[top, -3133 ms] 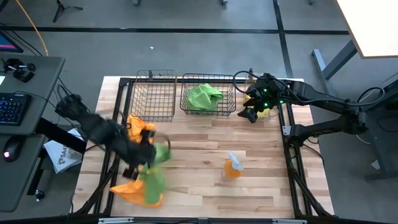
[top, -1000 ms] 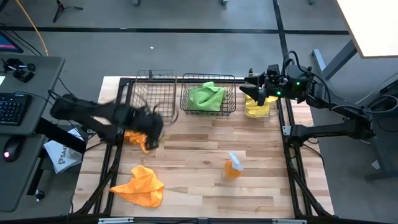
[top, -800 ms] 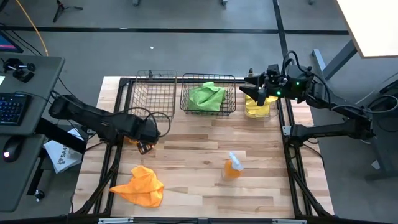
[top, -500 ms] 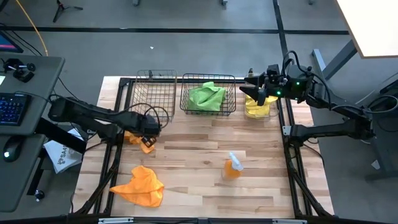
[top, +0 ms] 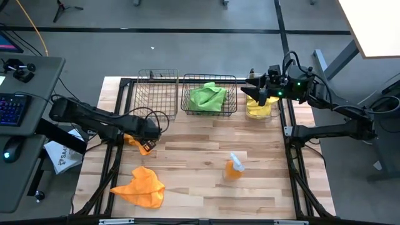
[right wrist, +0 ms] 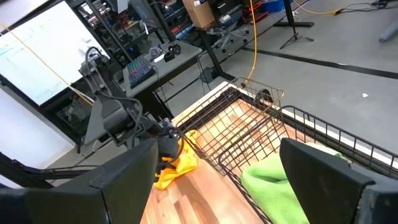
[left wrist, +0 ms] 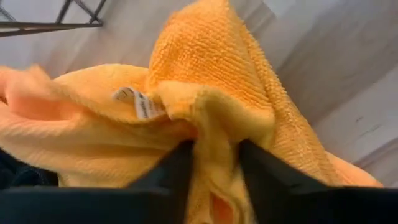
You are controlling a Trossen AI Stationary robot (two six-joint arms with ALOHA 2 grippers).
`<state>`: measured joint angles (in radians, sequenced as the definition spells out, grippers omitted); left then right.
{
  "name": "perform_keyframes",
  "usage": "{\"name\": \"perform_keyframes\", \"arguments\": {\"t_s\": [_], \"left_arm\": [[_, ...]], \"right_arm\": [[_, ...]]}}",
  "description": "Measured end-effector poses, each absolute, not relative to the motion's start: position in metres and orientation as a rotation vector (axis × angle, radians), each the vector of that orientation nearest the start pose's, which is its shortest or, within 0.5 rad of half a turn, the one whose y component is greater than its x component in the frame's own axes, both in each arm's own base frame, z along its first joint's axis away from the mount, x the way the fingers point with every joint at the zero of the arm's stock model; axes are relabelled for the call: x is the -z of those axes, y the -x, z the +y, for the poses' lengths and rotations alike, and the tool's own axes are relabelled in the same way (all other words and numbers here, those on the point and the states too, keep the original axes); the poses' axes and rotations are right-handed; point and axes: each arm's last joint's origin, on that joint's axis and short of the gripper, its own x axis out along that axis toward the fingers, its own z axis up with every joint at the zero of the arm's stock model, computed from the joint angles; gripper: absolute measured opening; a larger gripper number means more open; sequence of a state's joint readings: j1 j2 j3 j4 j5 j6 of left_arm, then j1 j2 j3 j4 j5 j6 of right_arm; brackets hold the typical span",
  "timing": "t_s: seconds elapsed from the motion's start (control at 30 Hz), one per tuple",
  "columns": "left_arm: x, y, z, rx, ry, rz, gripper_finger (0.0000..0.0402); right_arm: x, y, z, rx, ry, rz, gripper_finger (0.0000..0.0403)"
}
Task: Sort microfiber towel by color & place in baskets
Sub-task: Put the top orange microfiber towel into the gold wire basket
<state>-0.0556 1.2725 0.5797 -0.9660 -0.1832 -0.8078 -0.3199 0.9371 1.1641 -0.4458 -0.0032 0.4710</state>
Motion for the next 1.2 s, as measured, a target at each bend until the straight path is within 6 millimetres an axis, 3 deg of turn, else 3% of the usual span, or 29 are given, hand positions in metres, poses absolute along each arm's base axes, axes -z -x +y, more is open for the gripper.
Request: {"name": "perform_keyframes", "arguments": {"t_s": [0.1, 0.27, 0.47, 0.6, 0.73, 0.83, 1.0, 1.2], "left_arm": [[-0.150, -0.161, -0.010, -0.724, 0.396, 1.494, 0.0022], [-0.181, -0.168, -0.028, -0.583, 0.436, 1.502, 0.0004], [-0.270, -0.176, -0.057, -0.265, 0.467, 1.429, 0.0001], [-0.341, -0.188, -0.060, -0.141, 0.409, 1.134, 0.0001], [-0.403, -0.198, -0.037, -0.333, 0.178, 0.813, 0.0001], [-0.434, -0.194, -0.011, -0.542, 0.015, 0.701, 0.0001], [-0.443, -0.182, 0.033, -0.821, -0.122, 0.767, 0.0000], [-0.417, -0.176, 0.064, -0.962, -0.106, 0.945, 0.0000]], "right_arm": [[-0.409, -0.174, -0.058, 0.362, -0.496, 0.142, 0.0332], [-0.408, -0.174, -0.057, 0.361, -0.479, 0.149, 0.0332], [-0.408, -0.174, -0.057, 0.360, -0.475, 0.150, 0.0332], [-0.408, -0.174, -0.057, 0.360, -0.471, 0.151, 0.0332], [-0.408, -0.174, -0.057, 0.360, -0.475, 0.150, 0.0332], [-0.408, -0.174, -0.057, 0.359, -0.475, 0.150, 0.0332], [-0.408, -0.174, -0.057, 0.362, -0.501, 0.145, 0.0332], [-0.408, -0.174, -0.057, 0.362, -0.504, 0.144, 0.0332]]}}
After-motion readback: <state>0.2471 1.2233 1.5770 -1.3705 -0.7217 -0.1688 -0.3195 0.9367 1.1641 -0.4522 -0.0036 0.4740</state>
